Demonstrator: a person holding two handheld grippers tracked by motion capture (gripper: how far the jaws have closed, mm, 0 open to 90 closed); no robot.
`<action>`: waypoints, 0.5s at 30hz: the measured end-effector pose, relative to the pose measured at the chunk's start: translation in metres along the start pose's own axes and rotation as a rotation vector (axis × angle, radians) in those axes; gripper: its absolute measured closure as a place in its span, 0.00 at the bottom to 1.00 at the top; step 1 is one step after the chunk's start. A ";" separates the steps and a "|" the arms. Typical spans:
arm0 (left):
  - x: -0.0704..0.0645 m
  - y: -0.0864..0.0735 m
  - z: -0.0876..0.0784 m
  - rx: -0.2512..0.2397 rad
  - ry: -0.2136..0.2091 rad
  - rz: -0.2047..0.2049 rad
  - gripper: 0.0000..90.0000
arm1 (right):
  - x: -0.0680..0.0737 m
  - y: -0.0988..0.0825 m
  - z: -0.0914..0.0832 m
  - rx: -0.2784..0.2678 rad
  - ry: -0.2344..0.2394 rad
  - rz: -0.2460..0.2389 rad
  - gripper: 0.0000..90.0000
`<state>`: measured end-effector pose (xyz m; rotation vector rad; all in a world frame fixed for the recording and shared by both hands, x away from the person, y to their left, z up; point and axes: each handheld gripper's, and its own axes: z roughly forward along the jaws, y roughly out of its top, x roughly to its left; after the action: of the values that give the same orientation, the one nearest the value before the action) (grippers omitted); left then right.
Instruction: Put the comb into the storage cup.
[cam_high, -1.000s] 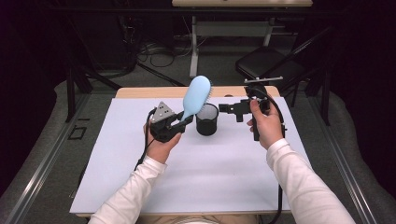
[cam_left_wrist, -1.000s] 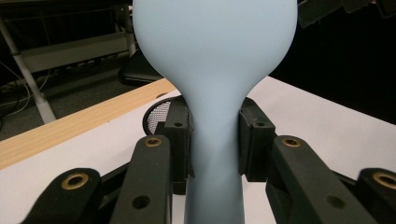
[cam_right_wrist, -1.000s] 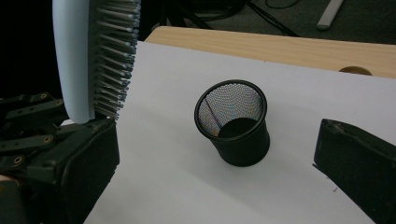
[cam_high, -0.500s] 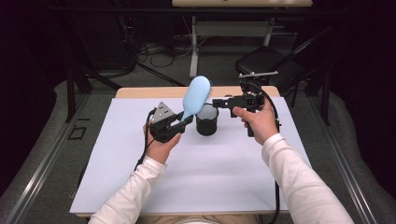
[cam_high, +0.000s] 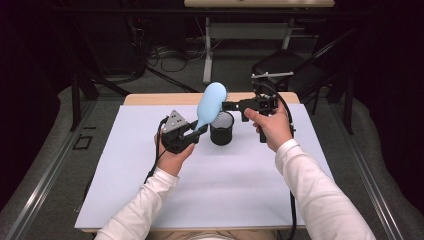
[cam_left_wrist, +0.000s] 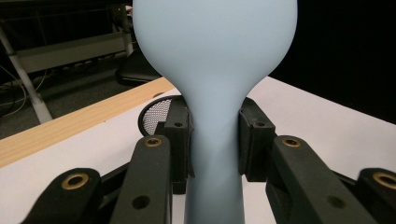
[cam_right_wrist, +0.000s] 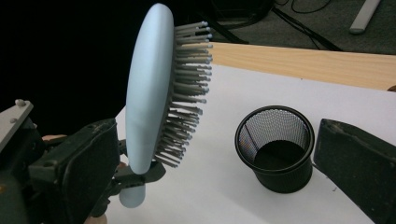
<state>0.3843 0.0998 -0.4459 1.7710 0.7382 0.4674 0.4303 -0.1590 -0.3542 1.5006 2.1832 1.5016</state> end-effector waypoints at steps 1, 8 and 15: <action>0.000 0.000 0.000 0.001 -0.001 0.001 0.77 | 0.000 0.001 0.001 0.001 0.002 0.002 0.00; -0.004 -0.002 0.002 0.006 -0.010 0.010 0.77 | 0.002 0.003 0.007 0.003 0.012 0.004 0.04; -0.007 -0.003 0.005 0.015 -0.021 0.018 0.77 | 0.000 0.005 0.011 0.004 0.010 0.013 0.06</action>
<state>0.3811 0.0921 -0.4496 1.7949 0.7131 0.4556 0.4394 -0.1512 -0.3563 1.5144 2.1877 1.5126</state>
